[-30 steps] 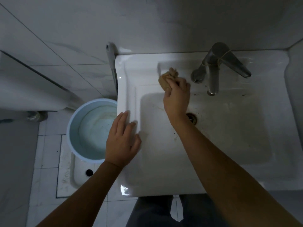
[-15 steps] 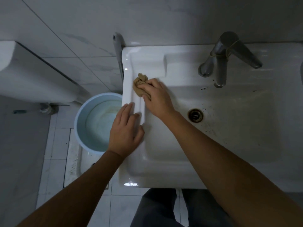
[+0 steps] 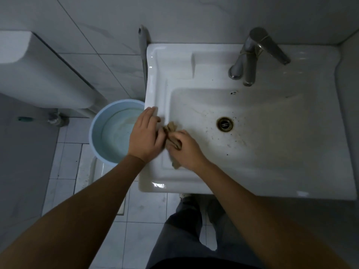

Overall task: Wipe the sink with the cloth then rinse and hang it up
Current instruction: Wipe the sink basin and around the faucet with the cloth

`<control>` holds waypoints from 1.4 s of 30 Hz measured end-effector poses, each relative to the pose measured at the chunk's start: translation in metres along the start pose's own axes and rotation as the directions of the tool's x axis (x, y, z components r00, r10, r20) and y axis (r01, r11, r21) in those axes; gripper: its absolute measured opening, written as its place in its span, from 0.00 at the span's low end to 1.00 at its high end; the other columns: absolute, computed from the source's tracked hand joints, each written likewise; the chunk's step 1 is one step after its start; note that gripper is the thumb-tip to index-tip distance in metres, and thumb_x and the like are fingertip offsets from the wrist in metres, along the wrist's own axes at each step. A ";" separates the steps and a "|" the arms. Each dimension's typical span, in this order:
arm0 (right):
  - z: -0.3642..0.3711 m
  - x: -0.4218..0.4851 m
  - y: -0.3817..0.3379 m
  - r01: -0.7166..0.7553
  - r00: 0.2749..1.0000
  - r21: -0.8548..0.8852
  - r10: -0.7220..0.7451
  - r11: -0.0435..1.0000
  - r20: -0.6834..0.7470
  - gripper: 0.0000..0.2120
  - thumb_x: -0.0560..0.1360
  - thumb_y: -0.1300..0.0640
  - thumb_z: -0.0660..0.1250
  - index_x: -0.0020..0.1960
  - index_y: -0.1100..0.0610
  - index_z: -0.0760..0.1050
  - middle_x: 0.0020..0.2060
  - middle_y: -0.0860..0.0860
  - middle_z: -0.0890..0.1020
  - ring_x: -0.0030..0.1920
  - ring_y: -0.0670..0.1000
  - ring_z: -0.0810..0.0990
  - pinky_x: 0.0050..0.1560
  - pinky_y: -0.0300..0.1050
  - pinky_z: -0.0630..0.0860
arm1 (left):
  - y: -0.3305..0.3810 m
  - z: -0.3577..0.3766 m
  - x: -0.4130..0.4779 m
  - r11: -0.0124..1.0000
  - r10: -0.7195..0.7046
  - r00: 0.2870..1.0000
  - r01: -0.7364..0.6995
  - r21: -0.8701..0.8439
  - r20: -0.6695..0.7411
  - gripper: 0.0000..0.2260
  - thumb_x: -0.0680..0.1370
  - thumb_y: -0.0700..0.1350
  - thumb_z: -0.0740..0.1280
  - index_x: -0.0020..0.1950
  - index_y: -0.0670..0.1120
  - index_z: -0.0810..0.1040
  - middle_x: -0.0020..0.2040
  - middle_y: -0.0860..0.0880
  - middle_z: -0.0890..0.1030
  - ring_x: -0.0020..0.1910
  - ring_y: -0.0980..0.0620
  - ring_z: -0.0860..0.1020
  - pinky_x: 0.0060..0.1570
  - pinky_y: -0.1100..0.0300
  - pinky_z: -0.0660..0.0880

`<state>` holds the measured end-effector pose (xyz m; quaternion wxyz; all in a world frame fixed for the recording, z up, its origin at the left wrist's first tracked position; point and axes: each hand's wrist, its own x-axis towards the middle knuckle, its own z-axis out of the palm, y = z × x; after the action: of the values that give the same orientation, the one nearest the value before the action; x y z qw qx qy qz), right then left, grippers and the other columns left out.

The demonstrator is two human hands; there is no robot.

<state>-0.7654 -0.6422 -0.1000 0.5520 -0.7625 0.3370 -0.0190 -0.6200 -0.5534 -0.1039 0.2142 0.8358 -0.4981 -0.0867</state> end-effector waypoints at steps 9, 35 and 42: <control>-0.024 -0.078 0.021 0.147 0.984 -0.458 -0.083 0.877 0.157 0.19 0.78 0.53 0.65 0.69 0.45 0.75 0.56 0.46 0.76 0.58 0.49 0.69 0.60 0.47 0.72 | 0.023 0.001 -0.089 0.999 0.029 0.998 -0.030 0.031 0.059 0.19 0.79 0.51 0.64 0.65 0.42 0.76 0.76 0.40 0.69 0.78 0.41 0.63 0.78 0.43 0.60; -0.045 -0.148 0.049 0.017 0.987 -0.664 -0.118 0.748 -0.109 0.21 0.78 0.51 0.56 0.70 0.48 0.73 0.62 0.47 0.77 0.61 0.51 0.71 0.59 0.48 0.67 | 0.023 0.010 -0.101 0.992 0.033 0.996 -0.043 0.116 0.079 0.17 0.78 0.51 0.64 0.62 0.42 0.78 0.76 0.39 0.69 0.80 0.40 0.58 0.79 0.42 0.54; -0.146 -0.195 0.117 -0.277 0.936 -0.698 0.020 0.660 -0.353 0.19 0.79 0.51 0.56 0.67 0.53 0.76 0.58 0.53 0.79 0.56 0.56 0.74 0.54 0.52 0.71 | 0.031 0.004 -0.101 0.990 0.047 0.995 -0.058 0.129 0.089 0.20 0.78 0.53 0.59 0.62 0.41 0.77 0.74 0.37 0.70 0.79 0.37 0.60 0.78 0.42 0.55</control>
<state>-1.0321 -0.6782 -0.0758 0.1349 -0.8760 0.4610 0.0432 -0.6954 -0.4789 -0.1012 0.1392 0.8302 -0.5334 -0.0836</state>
